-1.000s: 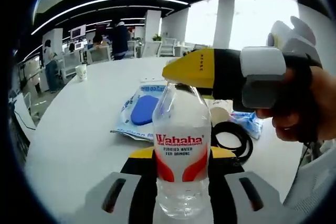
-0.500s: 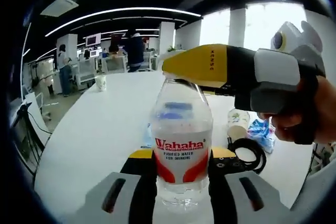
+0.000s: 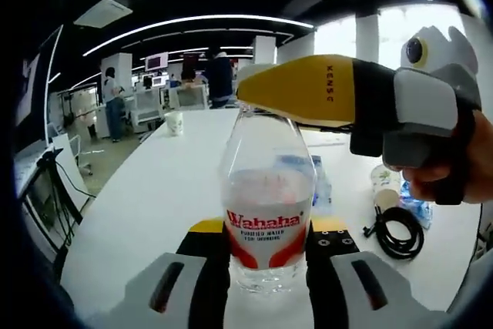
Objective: Arrange the tabletop items into an orderly group along one side of the table until the central work area is clear of visible clutter.
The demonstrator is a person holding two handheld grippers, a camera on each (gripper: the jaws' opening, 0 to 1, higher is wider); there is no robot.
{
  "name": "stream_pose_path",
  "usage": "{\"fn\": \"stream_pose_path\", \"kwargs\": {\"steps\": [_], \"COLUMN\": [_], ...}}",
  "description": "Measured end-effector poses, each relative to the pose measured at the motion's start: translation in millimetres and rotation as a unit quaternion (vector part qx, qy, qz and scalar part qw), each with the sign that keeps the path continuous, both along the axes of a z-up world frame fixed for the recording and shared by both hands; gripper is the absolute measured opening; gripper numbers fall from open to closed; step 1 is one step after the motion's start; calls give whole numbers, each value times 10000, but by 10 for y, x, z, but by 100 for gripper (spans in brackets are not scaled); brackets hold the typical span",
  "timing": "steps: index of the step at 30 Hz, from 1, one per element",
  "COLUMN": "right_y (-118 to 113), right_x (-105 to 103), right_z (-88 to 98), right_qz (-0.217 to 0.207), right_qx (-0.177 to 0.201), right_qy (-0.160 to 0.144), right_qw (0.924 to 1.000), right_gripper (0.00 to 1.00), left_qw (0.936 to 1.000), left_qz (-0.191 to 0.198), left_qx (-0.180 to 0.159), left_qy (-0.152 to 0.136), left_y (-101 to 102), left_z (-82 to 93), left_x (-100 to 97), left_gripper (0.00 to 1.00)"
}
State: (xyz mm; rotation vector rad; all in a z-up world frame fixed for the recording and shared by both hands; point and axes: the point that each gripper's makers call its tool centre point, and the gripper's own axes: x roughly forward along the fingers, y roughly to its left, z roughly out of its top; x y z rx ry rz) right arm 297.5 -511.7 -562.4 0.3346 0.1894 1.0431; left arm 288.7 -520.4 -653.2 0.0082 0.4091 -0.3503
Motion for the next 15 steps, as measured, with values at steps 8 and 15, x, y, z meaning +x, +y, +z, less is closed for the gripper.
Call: {"fn": "stream_pose_path", "kwargs": {"steps": [8, 15], "right_y": [121, 207], "right_x": [74, 105], "right_z": [-76, -85], "right_qz": [256, 395], "right_qx": [-148, -135], "right_qy": [-137, -168], "right_qw": [9995, 9990], "right_gripper": [17, 18], "left_qw": [9999, 9996], "left_qz": [138, 231], "left_qx": [-49, -143], "left_qy": [-28, -6], "left_y": [72, 123], "left_z": [-85, -145], "left_x": [108, 227], "left_gripper": [36, 36]}}
